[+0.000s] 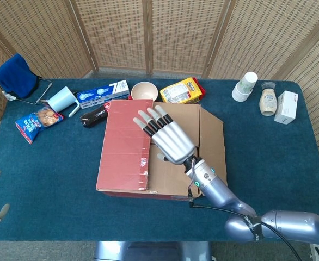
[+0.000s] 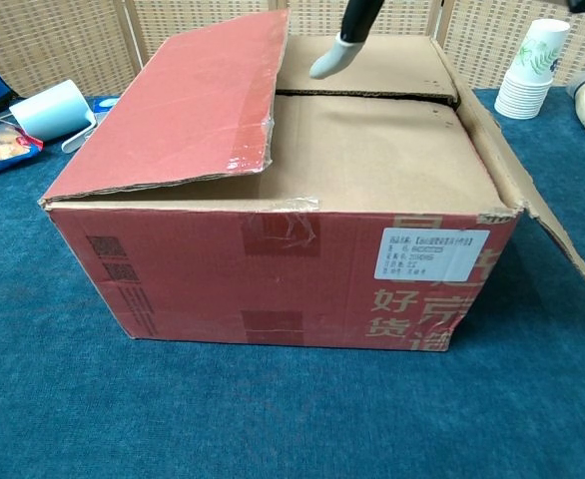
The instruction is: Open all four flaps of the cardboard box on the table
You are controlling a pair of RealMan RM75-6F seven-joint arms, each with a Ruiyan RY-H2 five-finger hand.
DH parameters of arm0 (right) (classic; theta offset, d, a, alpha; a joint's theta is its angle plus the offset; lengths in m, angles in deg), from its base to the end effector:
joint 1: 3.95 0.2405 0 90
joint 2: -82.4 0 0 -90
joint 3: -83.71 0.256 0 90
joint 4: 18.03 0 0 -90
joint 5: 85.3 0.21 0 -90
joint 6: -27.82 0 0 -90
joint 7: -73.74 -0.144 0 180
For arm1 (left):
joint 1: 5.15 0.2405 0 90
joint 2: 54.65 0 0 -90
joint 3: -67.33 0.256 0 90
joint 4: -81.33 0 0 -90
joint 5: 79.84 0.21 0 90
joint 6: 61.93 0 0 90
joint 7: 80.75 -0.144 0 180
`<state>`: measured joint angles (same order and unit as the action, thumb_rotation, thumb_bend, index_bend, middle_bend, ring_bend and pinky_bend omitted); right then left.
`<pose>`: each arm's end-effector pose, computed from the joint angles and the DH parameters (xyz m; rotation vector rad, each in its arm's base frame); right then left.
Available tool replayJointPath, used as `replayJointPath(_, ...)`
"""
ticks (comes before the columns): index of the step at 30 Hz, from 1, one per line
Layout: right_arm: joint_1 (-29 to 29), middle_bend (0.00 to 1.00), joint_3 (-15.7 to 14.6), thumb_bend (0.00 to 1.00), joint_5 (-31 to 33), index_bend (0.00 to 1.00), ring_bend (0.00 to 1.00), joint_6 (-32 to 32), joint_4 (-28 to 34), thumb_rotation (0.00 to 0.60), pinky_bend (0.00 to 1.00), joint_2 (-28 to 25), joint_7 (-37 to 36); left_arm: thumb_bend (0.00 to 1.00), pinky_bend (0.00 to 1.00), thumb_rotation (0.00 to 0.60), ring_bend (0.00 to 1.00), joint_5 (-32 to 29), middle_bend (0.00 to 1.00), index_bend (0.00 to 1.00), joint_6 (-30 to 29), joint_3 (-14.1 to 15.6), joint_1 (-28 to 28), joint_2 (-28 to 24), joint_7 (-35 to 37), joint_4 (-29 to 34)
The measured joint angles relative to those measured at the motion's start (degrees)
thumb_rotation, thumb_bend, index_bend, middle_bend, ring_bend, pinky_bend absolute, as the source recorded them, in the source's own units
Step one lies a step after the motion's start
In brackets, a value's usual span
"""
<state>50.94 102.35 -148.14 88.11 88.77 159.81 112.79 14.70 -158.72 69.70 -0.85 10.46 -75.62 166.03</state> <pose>0.0028 -0.3382 0.0608 1.9562 -0.4448 1.1831 -0.3311 0.1099 0.1706 -1.3804 -0.8494 -0.9208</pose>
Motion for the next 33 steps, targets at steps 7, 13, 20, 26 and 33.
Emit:
replayJointPath(7,0.68,0.00,-1.73,0.00,-1.42,0.00,0.00,-0.86,-2.86,0.600,0.00,0.37,-0.12,0.00,0.00,0.600,0.00,0.10,0.00,0.04,0.26,0.03,-0.12,0.07,0.08,0.04)
replayJointPath(13,1.59,0.00,-2.37,0.00,-2.45,0.00,0.00,-1.91,-5.04,0.600,0.00,3.31,-3.54,0.00,0.00,0.600,0.00,-0.08,0.00,0.04,0.40,-0.01,-0.11,0.10,0.68,-0.08)
replayJointPath(20,3.26,0.00,-0.77,0.00,-1.39,0.00,0.00,-2.19,-5.47,0.600,0.00,5.31,-5.49,0.00,0.00,0.600,0.00,-0.04,0.00,0.04,0.46,0.01,-0.12,0.16,0.94,-0.18)
replayJointPath(26,4.74,0.00,0.96,0.00,1.27,0.00,0.00,-2.44,-5.41,0.600,0.00,5.96,-5.69,0.00,0.00,0.600,0.00,0.30,0.00,0.04,0.22,0.10,-0.06,0.12,1.07,-0.19)
replayJointPath(33,6.75,0.00,2.45,0.00,4.55,0.00,0.00,-2.87,-4.64,0.600,0.00,6.74,-5.91,0.00,0.00,0.600,0.00,0.91,0.00,0.04,0.00,0.34,0.00,0.12,1.02,-0.07)
